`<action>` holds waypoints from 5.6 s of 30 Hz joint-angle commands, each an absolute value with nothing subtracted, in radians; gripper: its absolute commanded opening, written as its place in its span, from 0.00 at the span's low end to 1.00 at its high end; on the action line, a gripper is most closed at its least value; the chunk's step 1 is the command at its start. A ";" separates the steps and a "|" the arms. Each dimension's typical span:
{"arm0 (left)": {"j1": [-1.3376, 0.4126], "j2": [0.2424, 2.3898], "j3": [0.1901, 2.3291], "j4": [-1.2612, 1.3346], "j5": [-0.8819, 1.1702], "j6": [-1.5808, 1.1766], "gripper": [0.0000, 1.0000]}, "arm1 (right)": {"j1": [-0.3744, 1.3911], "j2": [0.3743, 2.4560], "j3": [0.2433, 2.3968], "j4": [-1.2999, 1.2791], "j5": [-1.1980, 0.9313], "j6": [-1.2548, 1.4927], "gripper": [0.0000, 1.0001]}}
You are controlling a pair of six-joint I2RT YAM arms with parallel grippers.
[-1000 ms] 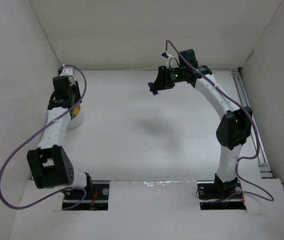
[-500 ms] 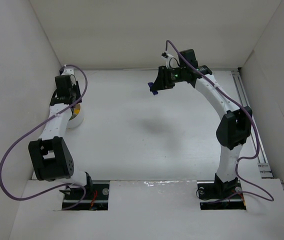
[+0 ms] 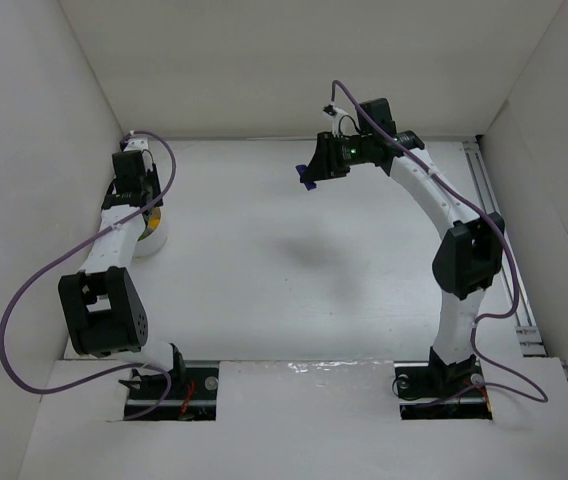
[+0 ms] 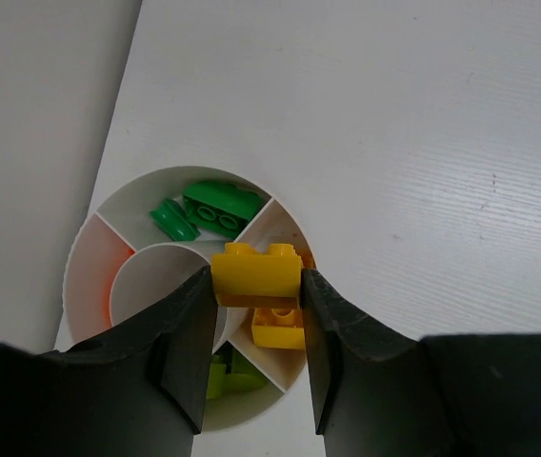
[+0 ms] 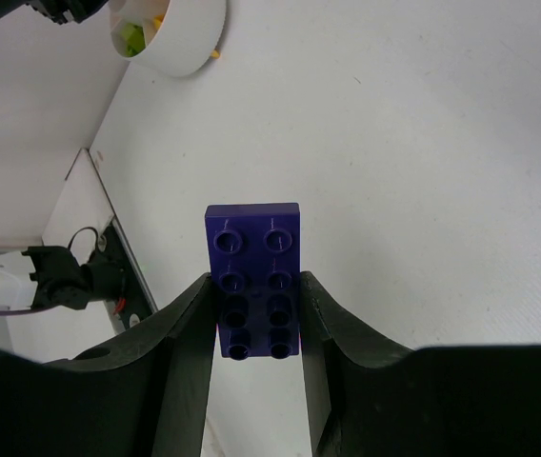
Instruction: Sort the legos into containers by color
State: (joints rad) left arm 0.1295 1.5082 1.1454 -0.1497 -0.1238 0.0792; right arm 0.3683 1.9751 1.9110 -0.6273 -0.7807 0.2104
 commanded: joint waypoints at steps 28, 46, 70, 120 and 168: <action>0.133 1.516 1.131 -0.083 -0.135 0.080 0.30 | 0.371 1.982 1.950 -0.618 -0.775 0.215 0.00; 0.144 1.418 1.059 -0.103 -0.105 0.080 0.50 | 0.362 1.982 1.959 -0.627 -0.775 0.215 0.00; 0.138 1.266 1.233 -0.841 1.240 1.027 0.59 | 0.501 2.137 2.209 -1.176 -1.232 -0.300 0.00; -0.287 1.083 1.062 -0.615 1.028 1.385 0.41 | 0.715 2.218 2.384 -1.373 -1.074 -0.364 0.00; -0.342 1.103 1.042 -0.637 0.913 1.483 0.00 | 0.724 2.200 2.411 -1.373 -1.028 -0.364 0.54</action>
State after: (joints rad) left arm -0.3367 1.1240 1.0550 -0.6380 0.9199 1.4662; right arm 0.7090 2.2383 2.3642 -1.3678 -0.9924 -0.3595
